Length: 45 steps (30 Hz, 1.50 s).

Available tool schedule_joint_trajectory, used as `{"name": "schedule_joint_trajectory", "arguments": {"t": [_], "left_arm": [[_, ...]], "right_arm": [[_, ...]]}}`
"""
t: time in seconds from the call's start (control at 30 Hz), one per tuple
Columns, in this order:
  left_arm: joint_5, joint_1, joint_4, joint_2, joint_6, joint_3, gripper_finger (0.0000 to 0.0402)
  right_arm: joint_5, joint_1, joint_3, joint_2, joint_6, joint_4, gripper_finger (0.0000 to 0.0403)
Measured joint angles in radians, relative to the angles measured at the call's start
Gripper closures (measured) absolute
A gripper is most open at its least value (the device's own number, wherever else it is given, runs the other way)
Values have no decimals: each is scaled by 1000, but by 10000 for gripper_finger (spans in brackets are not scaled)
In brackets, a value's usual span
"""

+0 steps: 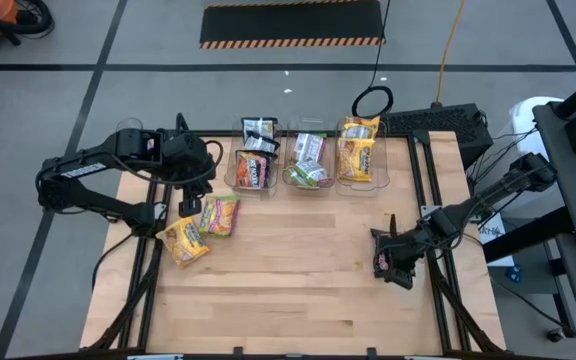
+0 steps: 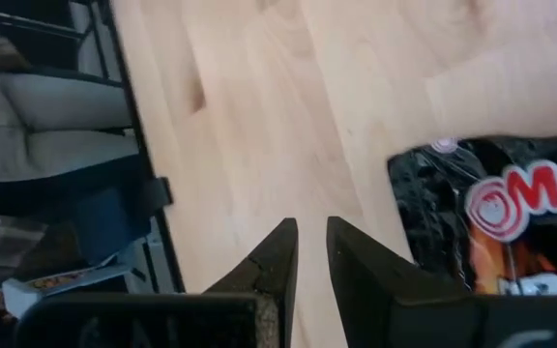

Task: Sort Maruchan noodles
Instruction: Put the black noodle pack into the left transparent bin

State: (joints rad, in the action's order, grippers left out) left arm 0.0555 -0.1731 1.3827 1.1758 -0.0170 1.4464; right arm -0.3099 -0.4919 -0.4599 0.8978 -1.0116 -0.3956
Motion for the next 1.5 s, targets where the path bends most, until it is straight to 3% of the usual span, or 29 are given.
{"name": "schedule_joint_trajectory", "arguments": {"t": [0.27, 0.47, 0.83, 1.1, 1.3, 1.5], "left_arm": [[0, 0, 0, 0, 0, 0, 364], [0, 0, 0, 0, 0, 0, 364], [0, 0, 0, 0, -1, 0, 364], [0, 0, 0, 0, -1, 0, 364], [0, 0, 0, 0, -1, 0, 364], [0, 0, -2, 0, -1, 0, 364]], "right_arm": [[-4, -8, 0, 2, -28, -149, 351], [-4, -17, 0, 14, -37, -155, 351], [-17, -113, 0, 179, -54, -179, 351], [55, -144, -52, 250, -42, -251, 351], [76, -145, -53, 251, -74, -144, 351], [75, -145, -53, 251, -128, 72, 351]]}}
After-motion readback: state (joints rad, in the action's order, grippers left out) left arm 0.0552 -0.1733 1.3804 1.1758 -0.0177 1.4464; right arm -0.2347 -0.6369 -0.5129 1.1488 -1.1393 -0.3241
